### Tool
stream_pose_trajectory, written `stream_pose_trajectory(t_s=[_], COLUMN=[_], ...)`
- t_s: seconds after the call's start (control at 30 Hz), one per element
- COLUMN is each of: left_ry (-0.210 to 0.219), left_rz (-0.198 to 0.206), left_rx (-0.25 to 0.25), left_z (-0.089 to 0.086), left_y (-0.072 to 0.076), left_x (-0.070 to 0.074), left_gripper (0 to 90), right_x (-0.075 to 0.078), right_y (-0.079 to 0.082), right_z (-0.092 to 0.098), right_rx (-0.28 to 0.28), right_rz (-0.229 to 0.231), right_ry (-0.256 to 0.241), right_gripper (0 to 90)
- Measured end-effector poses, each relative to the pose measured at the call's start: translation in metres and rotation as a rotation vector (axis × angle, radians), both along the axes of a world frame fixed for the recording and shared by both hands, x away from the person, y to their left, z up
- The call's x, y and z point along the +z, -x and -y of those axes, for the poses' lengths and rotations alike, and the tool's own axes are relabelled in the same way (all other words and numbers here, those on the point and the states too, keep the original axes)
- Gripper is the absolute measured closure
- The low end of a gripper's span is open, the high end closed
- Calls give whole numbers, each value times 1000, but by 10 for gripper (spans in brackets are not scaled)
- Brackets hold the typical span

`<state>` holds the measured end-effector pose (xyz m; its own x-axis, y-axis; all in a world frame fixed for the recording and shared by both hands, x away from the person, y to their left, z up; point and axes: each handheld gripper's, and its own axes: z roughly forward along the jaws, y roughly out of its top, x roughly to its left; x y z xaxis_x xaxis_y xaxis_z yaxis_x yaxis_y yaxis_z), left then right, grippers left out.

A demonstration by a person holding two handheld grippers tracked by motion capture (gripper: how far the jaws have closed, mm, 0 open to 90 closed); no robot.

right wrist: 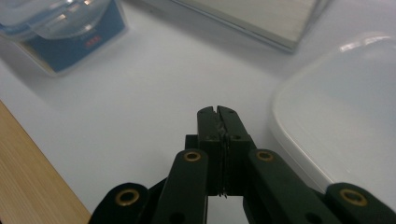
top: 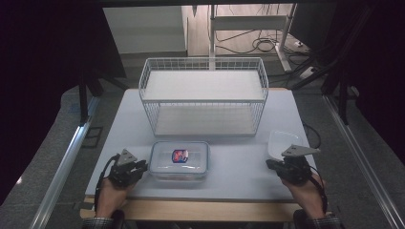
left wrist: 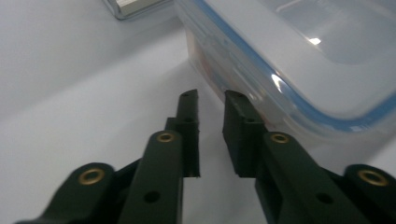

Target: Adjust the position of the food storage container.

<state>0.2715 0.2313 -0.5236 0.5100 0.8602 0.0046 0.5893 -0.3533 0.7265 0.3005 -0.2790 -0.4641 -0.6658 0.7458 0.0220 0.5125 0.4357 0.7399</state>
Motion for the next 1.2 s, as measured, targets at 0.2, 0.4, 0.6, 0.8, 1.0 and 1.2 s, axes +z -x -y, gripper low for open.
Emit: stream_pose_trajectory(t_s=[0.2,0.4,0.6,0.8,1.0,1.2], left_ry=[34,51,62,79,54,36], left_rz=[-6,-13,-15,-15,-2,25], left_rx=[6,-41,-90,-144,-189,-165], left_z=[6,23,42,62,79,65], left_y=[-8,-18,-24,-27,-28,-16], left_x=[0,0,1,1,3,9], left_gripper=[819,830,831,828,811,619], right_x=[-1,-9,-16,-18,-18,-16], right_y=[-9,-19,-22,-19,-15,-9], right_z=[-36,-67,-74,-61,-51,-45], right_rx=[58,104,95,66,45,63], right_rz=[-4,-31,-42,-39,-27,7], right_ry=[-15,-18,-16,-26,-31,-20], right_gripper=[885,888,889,889,889,842])
